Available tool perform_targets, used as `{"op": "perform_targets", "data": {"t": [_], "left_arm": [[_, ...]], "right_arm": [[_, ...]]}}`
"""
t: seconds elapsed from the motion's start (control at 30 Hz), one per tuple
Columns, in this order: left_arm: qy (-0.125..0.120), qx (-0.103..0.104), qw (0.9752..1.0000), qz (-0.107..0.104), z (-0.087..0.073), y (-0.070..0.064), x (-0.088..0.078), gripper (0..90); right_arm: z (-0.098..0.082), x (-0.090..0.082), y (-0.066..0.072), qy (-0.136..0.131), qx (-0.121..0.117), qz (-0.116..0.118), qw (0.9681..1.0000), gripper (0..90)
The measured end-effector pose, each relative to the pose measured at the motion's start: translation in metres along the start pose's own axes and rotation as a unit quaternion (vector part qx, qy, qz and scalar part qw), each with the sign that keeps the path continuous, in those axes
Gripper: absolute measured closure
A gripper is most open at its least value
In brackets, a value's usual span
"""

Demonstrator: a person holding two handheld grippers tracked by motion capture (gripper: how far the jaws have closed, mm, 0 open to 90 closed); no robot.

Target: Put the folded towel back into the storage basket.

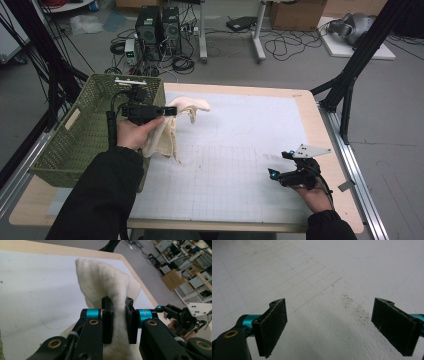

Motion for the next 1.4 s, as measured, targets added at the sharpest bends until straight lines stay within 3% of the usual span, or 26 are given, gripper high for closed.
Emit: {"op": "perform_targets", "data": {"t": [0.07,0.33,0.43,0.5,0.57,0.77,1.0,1.4], "left_arm": [[-0.008,-0.012,0.9998,-0.011,0.001,0.004,-0.002,80.3],[-0.024,-0.030,0.9993,0.000,0.003,0.018,-0.010,80.3],[-0.033,-0.039,0.9986,-0.011,0.003,0.022,-0.016,80.3],[-0.056,-0.053,0.9964,-0.036,0.004,0.024,-0.023,80.4],[-0.068,-0.059,0.9951,-0.040,0.007,0.026,-0.030,80.4],[-0.092,-0.075,0.9922,-0.036,0.011,0.039,-0.057,80.5],[-0.114,-0.094,0.9889,-0.012,0.007,0.060,-0.081,80.5],[-0.118,-0.104,0.9874,0.019,0.002,0.081,-0.114,80.5]], "right_arm": [[0.000,0.000,0.000,0.001,-0.001,0.001,1.0000,12.5],[0.000,0.001,0.000,0.002,-0.003,0.002,1.0000,12.5],[0.000,0.002,0.000,0.003,-0.003,0.004,1.0000,12.4],[0.000,0.002,0.000,0.005,-0.003,0.005,1.0000,12.5],[0.000,0.004,0.000,0.006,-0.004,0.004,1.0000,12.4],[0.000,0.007,0.001,0.011,-0.008,0.007,0.9999,12.4],[0.000,0.010,0.002,0.017,-0.009,0.009,0.9998,12.4],[-0.001,0.010,0.001,0.017,-0.010,0.009,0.9998,12.4]]}}
Point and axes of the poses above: each handheld gripper's, and its own axes: x roughly forward along the jaws, z roughly out of its top, y roughly to its left, the point moved 1 cm from there along x, roughly forward along the jaws, and after that the axes turned 6 degrees about -x, right-handed, at the moved point
